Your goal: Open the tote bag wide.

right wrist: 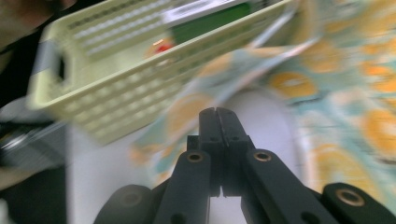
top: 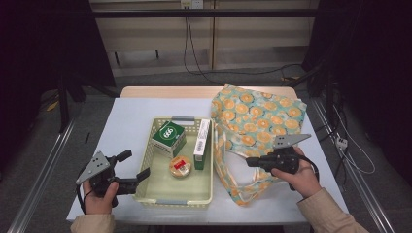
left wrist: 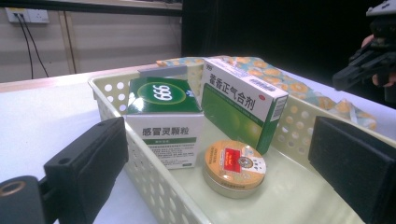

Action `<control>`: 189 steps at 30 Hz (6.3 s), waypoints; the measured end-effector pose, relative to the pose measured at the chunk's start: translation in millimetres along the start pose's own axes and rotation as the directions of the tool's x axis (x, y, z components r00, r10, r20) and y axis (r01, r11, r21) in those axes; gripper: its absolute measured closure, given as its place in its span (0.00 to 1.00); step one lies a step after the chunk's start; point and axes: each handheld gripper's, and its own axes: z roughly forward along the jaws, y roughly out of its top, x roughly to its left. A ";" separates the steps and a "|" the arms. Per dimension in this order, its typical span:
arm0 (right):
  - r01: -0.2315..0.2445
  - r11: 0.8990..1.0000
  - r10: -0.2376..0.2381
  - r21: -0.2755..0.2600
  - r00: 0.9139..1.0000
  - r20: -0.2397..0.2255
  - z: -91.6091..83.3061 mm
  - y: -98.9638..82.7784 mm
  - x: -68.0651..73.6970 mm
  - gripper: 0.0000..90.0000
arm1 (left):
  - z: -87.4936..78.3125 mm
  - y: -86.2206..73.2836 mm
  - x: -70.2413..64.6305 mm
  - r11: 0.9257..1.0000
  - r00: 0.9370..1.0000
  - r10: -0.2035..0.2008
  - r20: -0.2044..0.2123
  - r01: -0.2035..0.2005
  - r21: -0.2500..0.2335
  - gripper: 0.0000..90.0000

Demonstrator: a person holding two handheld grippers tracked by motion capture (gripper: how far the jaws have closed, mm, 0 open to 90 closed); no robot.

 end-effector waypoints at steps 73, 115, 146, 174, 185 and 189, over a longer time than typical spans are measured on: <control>-0.220 0.975 0.192 0.041 0.917 0.350 7.6 4.9 -171.0 1.00 | -0.1 -4.7 3.5 1.000 1.000 -0.022 0.006 0.022 0.004 0.05; 0.044 0.976 -0.080 0.215 0.984 0.161 46.9 -9.6 -68.1 0.76 | 3.3 -3.1 -1.2 1.000 1.000 -0.005 0.014 0.005 0.014 0.05; 0.008 0.989 -0.024 0.145 0.994 0.109 26.7 -10.3 -57.8 0.86 | 3.6 -3.0 -1.1 1.000 1.000 -0.014 0.016 0.014 0.011 0.05; 0.011 0.977 -0.040 0.213 0.991 0.131 56.6 -13.3 -63.8 1.00 | 5.2 -3.8 -1.5 1.000 1.000 -0.007 0.024 0.007 0.019 0.05; 0.037 0.997 -0.045 0.071 0.993 0.112 7.2 23.1 -47.3 1.00 | 4.6 -1.2 -2.4 1.000 1.000 -0.009 0.020 0.009 0.008 0.05; -0.014 1.000 0.012 0.009 0.985 0.174 -4.3 32.2 -67.9 1.00 | 5.3 -2.0 -1.9 1.000 1.000 -0.009 0.022 0.008 0.012 0.05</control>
